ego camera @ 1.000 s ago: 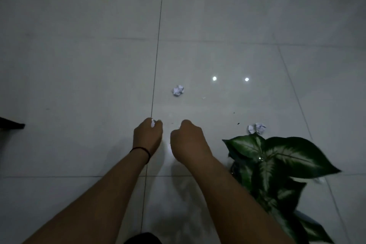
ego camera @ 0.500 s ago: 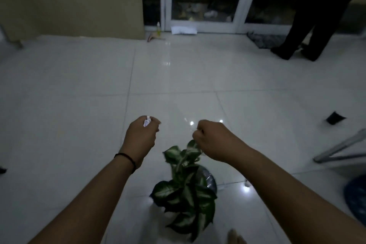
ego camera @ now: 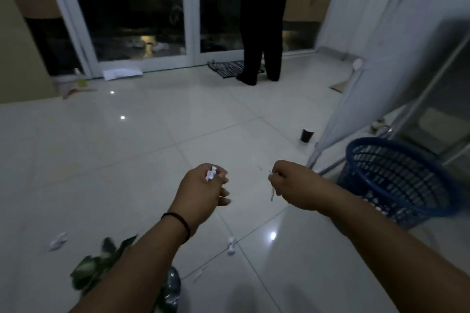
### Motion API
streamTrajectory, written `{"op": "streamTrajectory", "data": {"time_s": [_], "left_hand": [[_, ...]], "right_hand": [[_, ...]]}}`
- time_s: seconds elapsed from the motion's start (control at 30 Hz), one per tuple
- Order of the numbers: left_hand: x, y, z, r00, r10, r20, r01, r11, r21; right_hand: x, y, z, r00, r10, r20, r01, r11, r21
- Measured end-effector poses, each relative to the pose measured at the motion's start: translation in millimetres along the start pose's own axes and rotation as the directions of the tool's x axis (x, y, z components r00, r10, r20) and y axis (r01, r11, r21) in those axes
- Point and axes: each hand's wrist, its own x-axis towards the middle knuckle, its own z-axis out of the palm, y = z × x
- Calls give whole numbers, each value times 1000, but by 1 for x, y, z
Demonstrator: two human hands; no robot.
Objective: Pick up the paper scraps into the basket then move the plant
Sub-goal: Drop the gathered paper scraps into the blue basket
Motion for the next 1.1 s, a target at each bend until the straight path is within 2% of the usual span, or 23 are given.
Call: {"op": "streamTrajectory", "data": {"time_s": [0.2, 0.3, 0.43, 0.6, 0.7, 0.73, 0.83, 0.93, 1.0, 1.1], "left_hand": [[52, 8, 130, 984, 23, 174, -49, 988, 147], [81, 14, 199, 959, -95, 266, 53, 986, 161], [118, 20, 292, 885, -278, 374, 209, 954, 214], [144, 31, 404, 829, -347, 438, 314, 938, 147], [157, 25, 451, 799, -381, 466, 338, 924, 176], [161, 18, 462, 800, -371, 472, 334, 928, 165], [174, -2, 481, 810, -337, 481, 211, 931, 297], [187, -16, 480, 774, -266, 575, -10, 902, 431], [194, -27, 477, 742, -239, 626, -68, 903, 425], [195, -36, 467, 786, -123, 606, -123, 930, 348]], "right_hand": [[10, 114, -64, 969, 192, -154, -148, 954, 261], [17, 172, -97, 918, 334, -216, -225, 884, 411], [33, 245, -140, 807, 524, -271, -314, 771, 554], [61, 318, -181, 704, 647, -294, -387, 696, 604], [82, 350, -188, 674, 697, -246, -421, 635, 648], [86, 356, -188, 670, 708, -221, -418, 607, 676], [98, 374, -186, 672, 718, -184, -421, 574, 702], [105, 387, -185, 682, 696, -223, -494, 663, 562], [104, 389, -184, 692, 667, -275, -538, 731, 419], [103, 387, -185, 698, 634, -332, -554, 772, 311]]}}
